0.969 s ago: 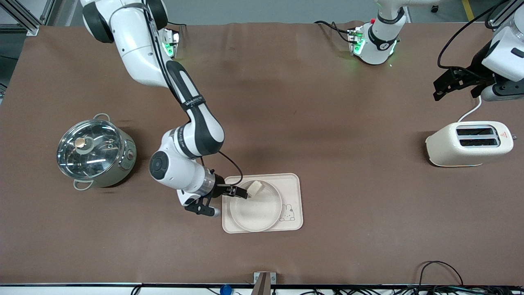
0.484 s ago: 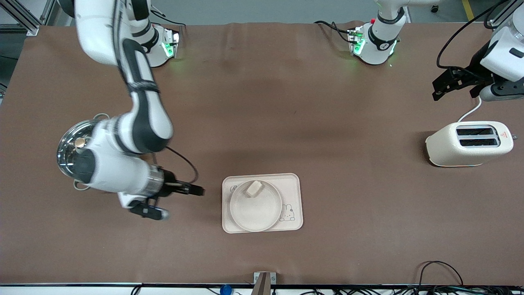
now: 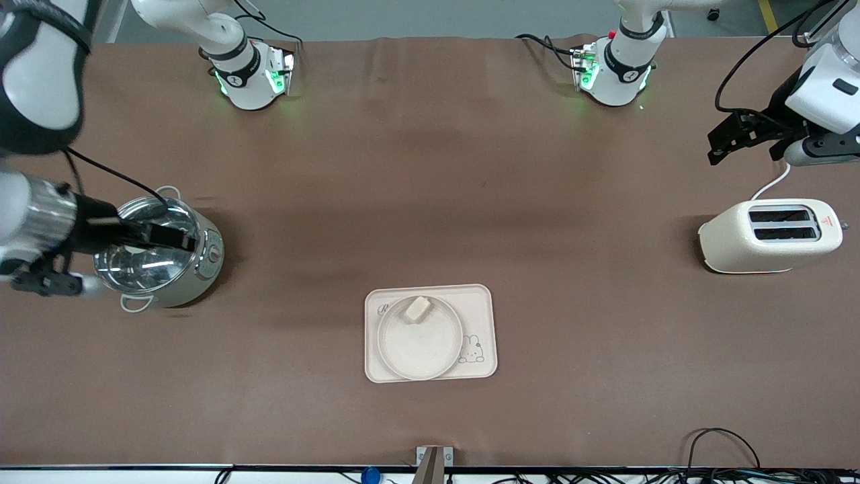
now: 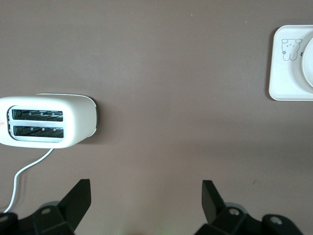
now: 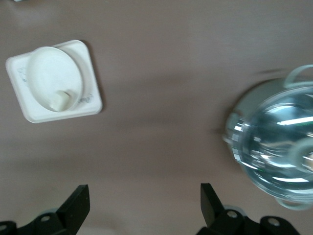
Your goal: Place bun in plate and plate on tray
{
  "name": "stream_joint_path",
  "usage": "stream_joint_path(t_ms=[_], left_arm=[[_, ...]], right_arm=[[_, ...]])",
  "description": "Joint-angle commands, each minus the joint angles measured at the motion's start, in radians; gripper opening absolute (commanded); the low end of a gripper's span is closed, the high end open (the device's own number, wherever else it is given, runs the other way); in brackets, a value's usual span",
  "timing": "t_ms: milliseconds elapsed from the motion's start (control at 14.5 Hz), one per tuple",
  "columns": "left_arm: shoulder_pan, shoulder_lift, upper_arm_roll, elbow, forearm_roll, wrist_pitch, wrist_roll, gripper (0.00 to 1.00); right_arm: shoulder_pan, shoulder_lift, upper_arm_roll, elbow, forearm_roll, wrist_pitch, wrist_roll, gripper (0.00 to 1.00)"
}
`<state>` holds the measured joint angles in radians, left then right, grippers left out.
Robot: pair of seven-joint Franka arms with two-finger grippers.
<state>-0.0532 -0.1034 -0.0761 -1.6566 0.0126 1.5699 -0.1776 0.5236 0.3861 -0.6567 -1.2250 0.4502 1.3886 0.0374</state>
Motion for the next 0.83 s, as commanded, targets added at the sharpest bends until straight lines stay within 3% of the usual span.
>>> stream_joint_path(t_ms=[0,277,346,553,623,761], left_arm=[[0.000,-0.007,-0.002,0.008,-0.010,-0.019,0.007,1.00],[-0.007,-0.009,-0.005,0.009,-0.010,-0.033,0.009,1.00],[-0.007,-0.009,-0.011,0.011,-0.010,-0.034,0.009,1.00],[-0.005,-0.009,-0.019,0.015,-0.008,-0.034,0.010,1.00],[-0.005,-0.007,-0.019,0.017,-0.007,-0.034,0.010,1.00],[-0.005,-0.002,-0.019,0.031,-0.005,-0.034,0.010,1.00]], right_arm=[[-0.004,-0.122,0.026,-0.047,-0.140,-0.051,-0.057,1.00],[-0.026,-0.217,0.051,-0.050,-0.303,-0.089,-0.132,1.00],[-0.100,-0.239,0.133,-0.051,-0.347,-0.089,-0.139,1.00],[-0.421,-0.305,0.522,-0.118,-0.458,-0.076,-0.126,1.00],[-0.507,-0.335,0.604,-0.169,-0.458,-0.051,-0.123,1.00],[-0.574,-0.416,0.658,-0.302,-0.458,0.038,-0.123,1.00]])
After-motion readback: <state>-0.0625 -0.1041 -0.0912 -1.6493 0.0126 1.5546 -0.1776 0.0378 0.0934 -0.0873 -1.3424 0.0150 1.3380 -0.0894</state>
